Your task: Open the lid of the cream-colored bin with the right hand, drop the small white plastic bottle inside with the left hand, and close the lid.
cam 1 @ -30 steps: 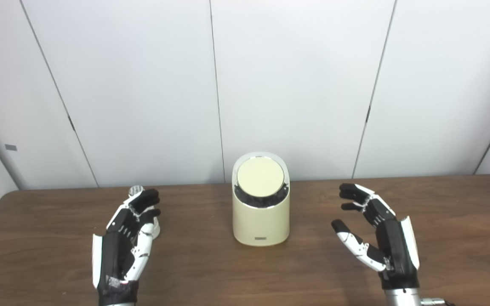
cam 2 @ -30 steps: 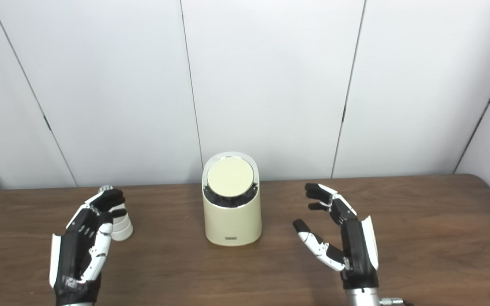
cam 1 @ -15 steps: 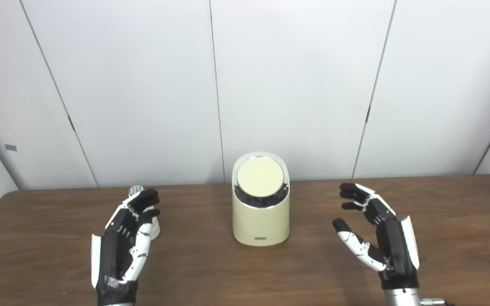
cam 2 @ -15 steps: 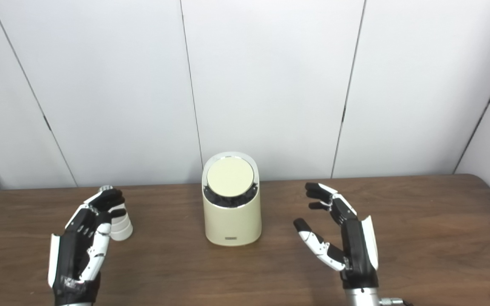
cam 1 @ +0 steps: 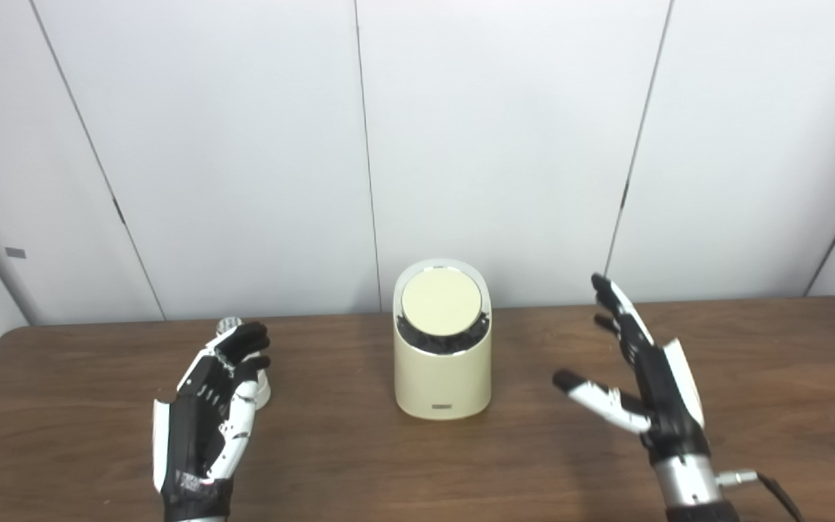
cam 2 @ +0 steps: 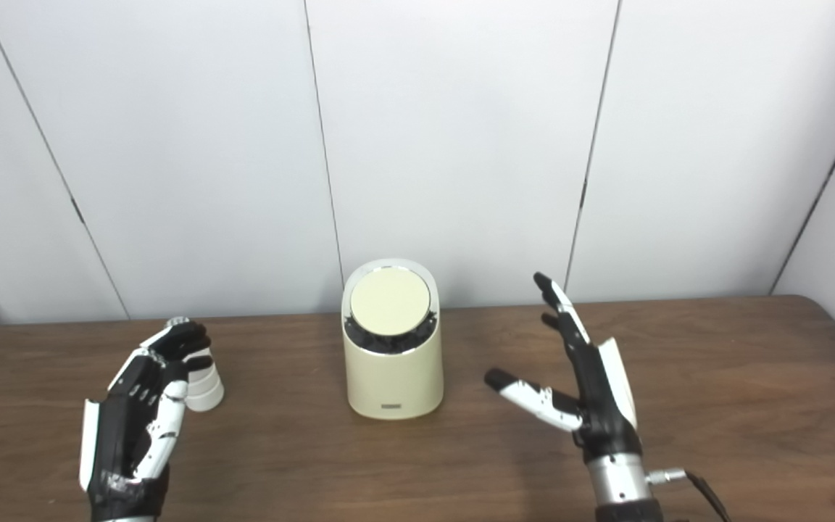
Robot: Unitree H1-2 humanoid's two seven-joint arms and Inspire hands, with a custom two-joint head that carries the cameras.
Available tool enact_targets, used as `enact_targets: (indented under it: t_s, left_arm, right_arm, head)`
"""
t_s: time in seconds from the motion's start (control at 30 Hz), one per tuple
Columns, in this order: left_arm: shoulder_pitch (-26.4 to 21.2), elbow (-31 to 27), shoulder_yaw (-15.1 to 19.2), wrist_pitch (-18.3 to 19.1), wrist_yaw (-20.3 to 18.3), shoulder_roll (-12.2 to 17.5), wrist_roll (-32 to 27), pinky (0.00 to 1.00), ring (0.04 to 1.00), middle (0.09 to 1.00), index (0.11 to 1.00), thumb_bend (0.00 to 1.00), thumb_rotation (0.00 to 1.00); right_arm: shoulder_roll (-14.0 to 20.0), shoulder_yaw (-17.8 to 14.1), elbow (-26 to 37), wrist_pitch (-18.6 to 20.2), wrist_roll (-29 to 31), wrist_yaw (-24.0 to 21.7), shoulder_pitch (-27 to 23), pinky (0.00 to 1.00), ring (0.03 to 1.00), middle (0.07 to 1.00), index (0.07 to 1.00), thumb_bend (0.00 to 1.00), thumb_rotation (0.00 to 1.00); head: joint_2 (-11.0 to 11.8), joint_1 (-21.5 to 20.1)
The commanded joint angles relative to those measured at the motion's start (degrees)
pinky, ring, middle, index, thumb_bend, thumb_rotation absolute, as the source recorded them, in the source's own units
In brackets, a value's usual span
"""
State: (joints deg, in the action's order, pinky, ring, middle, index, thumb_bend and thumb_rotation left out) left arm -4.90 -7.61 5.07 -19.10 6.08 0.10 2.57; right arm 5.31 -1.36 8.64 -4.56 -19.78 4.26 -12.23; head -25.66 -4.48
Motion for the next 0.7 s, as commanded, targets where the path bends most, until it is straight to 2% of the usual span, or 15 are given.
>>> enact_targets:
  t_s: [0.0,0.13,0.33,0.5,0.57,0.67]
  left_arm:
    - [-1.5,-1.0,0.0,-1.8,0.2,0.1,0.6,0.69,0.753,0.764,0.736,0.28,0.5]
    - [-1.6,-0.9,-0.1,-1.8,0.3,0.1,1.0,0.68,0.754,0.763,0.733,0.27,0.51]
    - [-1.6,-1.0,-0.1,-1.5,0.5,-0.2,1.4,0.69,0.757,0.765,0.734,0.27,0.51]
    - [-1.6,-1.1,0.0,-1.6,0.6,-0.4,1.3,0.69,0.758,0.762,0.73,0.28,0.5]
    - [-1.6,-1.2,0.0,-1.6,0.6,-0.4,1.2,0.69,0.756,0.761,0.732,0.28,0.51]
    - [-1.5,-1.3,0.0,-1.5,0.7,-0.5,1.2,0.68,0.756,0.761,0.73,0.28,0.5]
  right_arm:
    - [-0.2,0.6,3.7,3.4,-1.5,-0.9,-4.0,0.9,0.958,0.968,0.951,0.92,0.91]
    - [-0.6,1.4,6.3,9.5,-3.0,-1.8,-7.1,0.91,0.975,0.995,0.961,0.95,0.92]
    - [-1.4,2.8,7.1,16.6,-4.9,-2.5,-12.1,0.92,0.99,1.0,0.979,0.91,0.82]
    - [-1.5,4.9,5.9,20.6,-9.1,-1.9,-16.6,0.89,0.962,0.99,0.99,1.0,0.8]
    - [-1.9,5.2,5.0,21.9,-9.8,-1.7,-18.3,0.75,0.895,0.981,0.995,1.0,0.77]
    - [-1.6,6.5,2.7,22.1,-11.7,-1.0,-20.9,0.66,0.865,0.997,1.0,1.0,0.71]
  head:
    - [0.0,0.0]
    - [0.0,0.2]
    - [0.2,0.5]
    - [0.1,0.6]
    - [0.0,0.7]
    - [-0.1,0.8]
